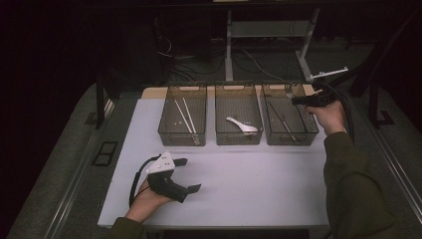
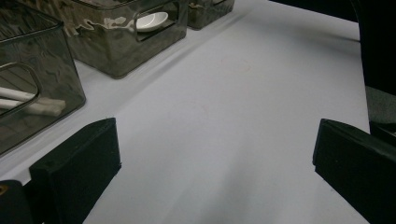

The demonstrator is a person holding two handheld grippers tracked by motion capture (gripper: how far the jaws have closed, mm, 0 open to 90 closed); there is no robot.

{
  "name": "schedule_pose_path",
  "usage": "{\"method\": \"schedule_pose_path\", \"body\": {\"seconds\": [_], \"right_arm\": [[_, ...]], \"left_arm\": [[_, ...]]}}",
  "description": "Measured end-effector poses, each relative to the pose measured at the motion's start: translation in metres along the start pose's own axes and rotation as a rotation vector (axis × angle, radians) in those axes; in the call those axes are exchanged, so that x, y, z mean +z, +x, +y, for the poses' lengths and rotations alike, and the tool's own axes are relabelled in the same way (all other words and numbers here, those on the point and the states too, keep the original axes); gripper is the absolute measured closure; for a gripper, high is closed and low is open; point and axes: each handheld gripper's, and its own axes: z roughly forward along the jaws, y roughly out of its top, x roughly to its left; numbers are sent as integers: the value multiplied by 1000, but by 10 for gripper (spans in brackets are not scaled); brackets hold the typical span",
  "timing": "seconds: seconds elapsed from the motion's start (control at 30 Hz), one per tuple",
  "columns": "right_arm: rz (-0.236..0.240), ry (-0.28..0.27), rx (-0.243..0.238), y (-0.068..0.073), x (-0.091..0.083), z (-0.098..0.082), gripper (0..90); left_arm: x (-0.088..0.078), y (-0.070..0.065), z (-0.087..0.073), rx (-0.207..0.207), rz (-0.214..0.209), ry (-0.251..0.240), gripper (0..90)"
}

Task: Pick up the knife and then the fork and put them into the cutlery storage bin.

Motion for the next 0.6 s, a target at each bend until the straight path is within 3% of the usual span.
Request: {"method": "schedule_pose_path", "body": {"seconds": [0.6], "right_arm": [[-31,72,39,-9,23,-21,854]], "left_arm": [[0,-1,0,1,0,6,0]]}}
